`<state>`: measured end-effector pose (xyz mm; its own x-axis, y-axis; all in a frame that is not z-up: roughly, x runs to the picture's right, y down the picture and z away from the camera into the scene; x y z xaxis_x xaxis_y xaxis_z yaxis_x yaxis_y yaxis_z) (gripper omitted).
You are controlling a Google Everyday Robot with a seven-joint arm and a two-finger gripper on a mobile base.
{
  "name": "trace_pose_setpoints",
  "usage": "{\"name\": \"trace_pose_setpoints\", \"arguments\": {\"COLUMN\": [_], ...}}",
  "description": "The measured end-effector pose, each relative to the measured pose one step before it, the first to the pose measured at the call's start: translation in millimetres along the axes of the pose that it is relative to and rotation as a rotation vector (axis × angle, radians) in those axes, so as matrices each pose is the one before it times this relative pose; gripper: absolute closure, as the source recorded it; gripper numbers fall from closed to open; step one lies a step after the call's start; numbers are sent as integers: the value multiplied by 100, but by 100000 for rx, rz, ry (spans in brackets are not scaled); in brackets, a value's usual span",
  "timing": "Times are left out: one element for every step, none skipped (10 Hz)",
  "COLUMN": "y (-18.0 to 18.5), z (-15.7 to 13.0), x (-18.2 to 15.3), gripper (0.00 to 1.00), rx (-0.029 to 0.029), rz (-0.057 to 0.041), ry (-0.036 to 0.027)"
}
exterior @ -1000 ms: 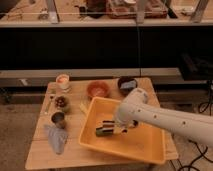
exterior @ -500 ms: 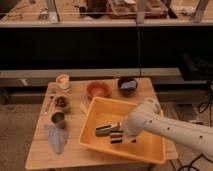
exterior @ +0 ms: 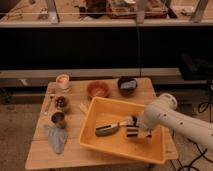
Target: Wipe tray with eraser
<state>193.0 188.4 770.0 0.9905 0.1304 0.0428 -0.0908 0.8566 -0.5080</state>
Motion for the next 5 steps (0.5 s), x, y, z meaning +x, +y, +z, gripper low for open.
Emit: {"name": "trace_pose_setpoints", "arguments": {"y": [-1658,-1791,-1369,-951,-555], "z": [326,290,135,-69,-329], "x": [-26,-490,-813,-1194,-2168], "gripper": [89,89,89,89,89], "rx": [626,1017,1202,1128,1506], "rz": [379,785,681,-27,-1201], "ry": [760,800,340,-191,-1439]}}
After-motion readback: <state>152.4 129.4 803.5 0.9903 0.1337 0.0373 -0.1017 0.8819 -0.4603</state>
